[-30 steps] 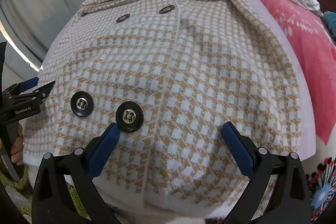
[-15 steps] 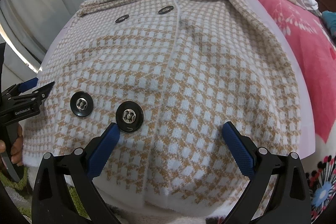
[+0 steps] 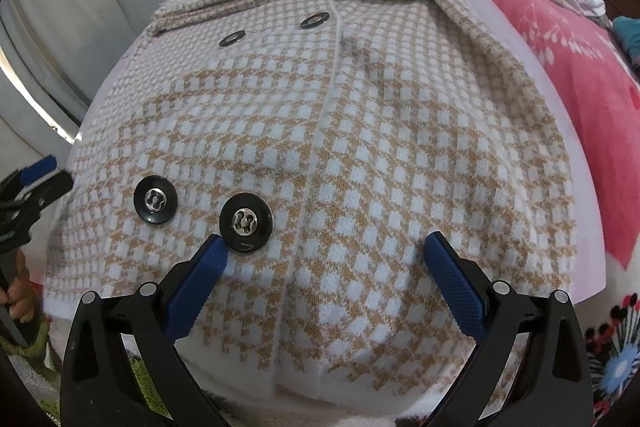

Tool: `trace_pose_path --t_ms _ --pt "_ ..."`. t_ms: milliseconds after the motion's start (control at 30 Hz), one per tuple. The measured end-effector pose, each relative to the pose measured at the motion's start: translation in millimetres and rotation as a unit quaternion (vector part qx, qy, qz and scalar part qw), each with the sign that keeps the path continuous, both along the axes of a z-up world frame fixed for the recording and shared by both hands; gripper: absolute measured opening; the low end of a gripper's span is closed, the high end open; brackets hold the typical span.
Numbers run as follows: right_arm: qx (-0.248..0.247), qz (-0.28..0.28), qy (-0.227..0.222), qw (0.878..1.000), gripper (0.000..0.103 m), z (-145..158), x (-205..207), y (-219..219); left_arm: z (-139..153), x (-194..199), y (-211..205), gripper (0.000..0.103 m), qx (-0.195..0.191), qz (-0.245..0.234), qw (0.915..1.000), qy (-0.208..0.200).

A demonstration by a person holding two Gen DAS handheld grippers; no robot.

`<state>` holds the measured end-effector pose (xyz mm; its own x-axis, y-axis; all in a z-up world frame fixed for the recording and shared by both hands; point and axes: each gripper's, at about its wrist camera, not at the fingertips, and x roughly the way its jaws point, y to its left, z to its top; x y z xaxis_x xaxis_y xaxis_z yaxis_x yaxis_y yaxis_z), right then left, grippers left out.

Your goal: Fold large clothes

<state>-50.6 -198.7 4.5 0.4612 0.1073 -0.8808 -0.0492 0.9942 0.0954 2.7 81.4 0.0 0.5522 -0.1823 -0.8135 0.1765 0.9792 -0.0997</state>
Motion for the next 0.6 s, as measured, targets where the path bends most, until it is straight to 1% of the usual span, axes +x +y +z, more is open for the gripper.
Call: trace_pose_path --t_ms 233,467,567,600 --pt "0.000 0.001 0.000 1.000 0.095 0 -1 1 0 -41 -2 0.095 -0.038 -0.028 0.9989 0.003" --pt "0.000 0.000 -0.001 1.000 0.095 0 -1 2 -3 -62 9 0.089 -0.076 -0.044 0.9957 0.027" --pt "0.001 0.000 -0.003 1.000 0.095 0 -2 2 -8 -68 16 0.083 -0.094 -0.041 0.9936 0.048" --pt "0.002 0.000 -0.005 1.000 0.095 0 -3 2 -11 -71 19 0.080 -0.101 -0.038 0.9926 0.057"
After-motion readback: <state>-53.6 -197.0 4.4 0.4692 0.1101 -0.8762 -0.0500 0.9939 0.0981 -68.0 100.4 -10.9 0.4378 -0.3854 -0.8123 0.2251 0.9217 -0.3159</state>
